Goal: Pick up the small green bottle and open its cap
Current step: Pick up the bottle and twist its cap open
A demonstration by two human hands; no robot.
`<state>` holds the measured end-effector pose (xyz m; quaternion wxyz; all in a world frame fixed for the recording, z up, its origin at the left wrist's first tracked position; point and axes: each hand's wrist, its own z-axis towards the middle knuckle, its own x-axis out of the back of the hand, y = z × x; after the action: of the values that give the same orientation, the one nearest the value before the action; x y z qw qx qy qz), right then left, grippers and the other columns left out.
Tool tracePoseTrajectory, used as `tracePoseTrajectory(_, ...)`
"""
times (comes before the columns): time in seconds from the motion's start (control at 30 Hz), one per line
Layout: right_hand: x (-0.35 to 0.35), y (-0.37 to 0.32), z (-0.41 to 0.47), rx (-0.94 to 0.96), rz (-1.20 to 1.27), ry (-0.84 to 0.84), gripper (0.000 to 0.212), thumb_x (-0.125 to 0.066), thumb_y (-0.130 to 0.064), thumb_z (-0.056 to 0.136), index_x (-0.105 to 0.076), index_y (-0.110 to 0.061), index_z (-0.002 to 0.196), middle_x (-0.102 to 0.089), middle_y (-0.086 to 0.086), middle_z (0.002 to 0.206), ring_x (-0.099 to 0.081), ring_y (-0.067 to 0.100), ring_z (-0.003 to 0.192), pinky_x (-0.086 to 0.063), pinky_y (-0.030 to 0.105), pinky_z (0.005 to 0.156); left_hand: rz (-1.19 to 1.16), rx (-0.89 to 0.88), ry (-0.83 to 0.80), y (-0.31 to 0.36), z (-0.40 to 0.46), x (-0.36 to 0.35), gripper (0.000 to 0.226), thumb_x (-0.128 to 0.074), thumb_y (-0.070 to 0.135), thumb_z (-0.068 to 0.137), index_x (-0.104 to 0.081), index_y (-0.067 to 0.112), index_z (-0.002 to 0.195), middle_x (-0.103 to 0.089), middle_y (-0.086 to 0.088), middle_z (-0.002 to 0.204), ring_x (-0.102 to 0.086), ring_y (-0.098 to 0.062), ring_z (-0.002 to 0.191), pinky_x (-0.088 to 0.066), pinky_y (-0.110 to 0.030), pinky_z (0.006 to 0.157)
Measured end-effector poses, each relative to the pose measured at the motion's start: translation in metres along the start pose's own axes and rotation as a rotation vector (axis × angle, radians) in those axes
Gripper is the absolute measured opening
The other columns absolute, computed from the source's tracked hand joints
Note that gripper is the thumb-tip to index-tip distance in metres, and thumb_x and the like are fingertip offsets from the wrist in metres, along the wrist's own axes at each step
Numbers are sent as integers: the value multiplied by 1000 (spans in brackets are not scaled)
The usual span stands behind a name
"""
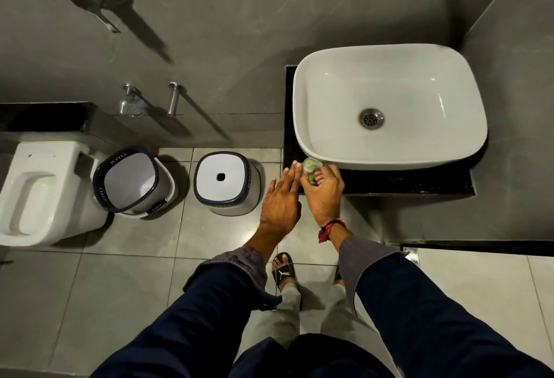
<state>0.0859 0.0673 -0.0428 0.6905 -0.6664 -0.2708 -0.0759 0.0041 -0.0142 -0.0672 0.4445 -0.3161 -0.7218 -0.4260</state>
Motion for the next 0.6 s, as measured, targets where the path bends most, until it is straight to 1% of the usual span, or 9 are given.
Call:
tracePoseTrajectory(0.1,-2,1,2,-35,17,18,31,-82,-23,87,-63,-3,102,-66,13,102,-68,26,86,-65,42,79,9,-14,2,-1,0,2,91,-56,11,98,4,15,165,8,-2,175,1,-23,162,-11,-45,132)
tracePoseTrajectory(0.13,-2,0,1,-38,30,19,34,-82,-26,87,-63,-4,104,-67,12,103,-68,25,87,-65,41,79,13,-18,0,-1,0,2,90,-57,12,98,3,15,165,7,-2,175,1,-23,162,-12,-45,132)
tracePoseTrajectory(0.2,-2,-1,0,-28,44,5,39,-81,-30,88,-65,-6,115,-68,11,114,-70,22,97,-65,34,85,12,-21,-3,-1,0,2,89,-57,13,98,2,15,165,7,-2,175,1,-23,162,-11,-45,132)
tracePoseTrajectory(0.23,-2,0,0,-15,31,-5,38,-79,-29,90,-66,-6,117,-67,10,117,-70,21,100,-64,34,89,13,-21,-4,0,0,2,90,-57,13,99,3,15,165,7,-2,175,2,-23,162,-10,-44,132)
tracePoseTrajectory(0.33,-2,3,3,-17,-11,-11,30,-78,-26,91,-67,-2,107,-68,13,111,-70,27,99,-64,44,88,43,-18,0,0,0,1,93,-57,14,99,9,16,164,10,-2,175,3,-22,162,-10,-44,132)
tracePoseTrajectory(0.4,-2,5,6,-37,-17,-22,31,-81,-27,89,-66,-3,103,-69,13,107,-70,27,96,-64,44,86,43,-14,-8,0,-1,1,93,-57,14,98,9,15,163,10,-3,174,3,-23,162,-11,-44,132)
tracePoseTrajectory(0.5,6,8,5,-19,-42,-39,35,-84,-31,86,-67,-7,105,-67,8,102,-67,20,87,-65,38,80,28,-16,-6,1,-2,2,92,-57,12,97,6,15,164,9,-2,175,3,-23,162,-11,-45,132)
tracePoseTrajectory(0.6,21,16,2,78,-35,-101,49,-86,-35,82,-64,-15,121,-62,1,105,-60,15,83,-59,22,77,-2,-12,9,2,-3,2,94,-56,10,96,7,17,165,8,-1,175,2,-22,162,-11,-45,132)
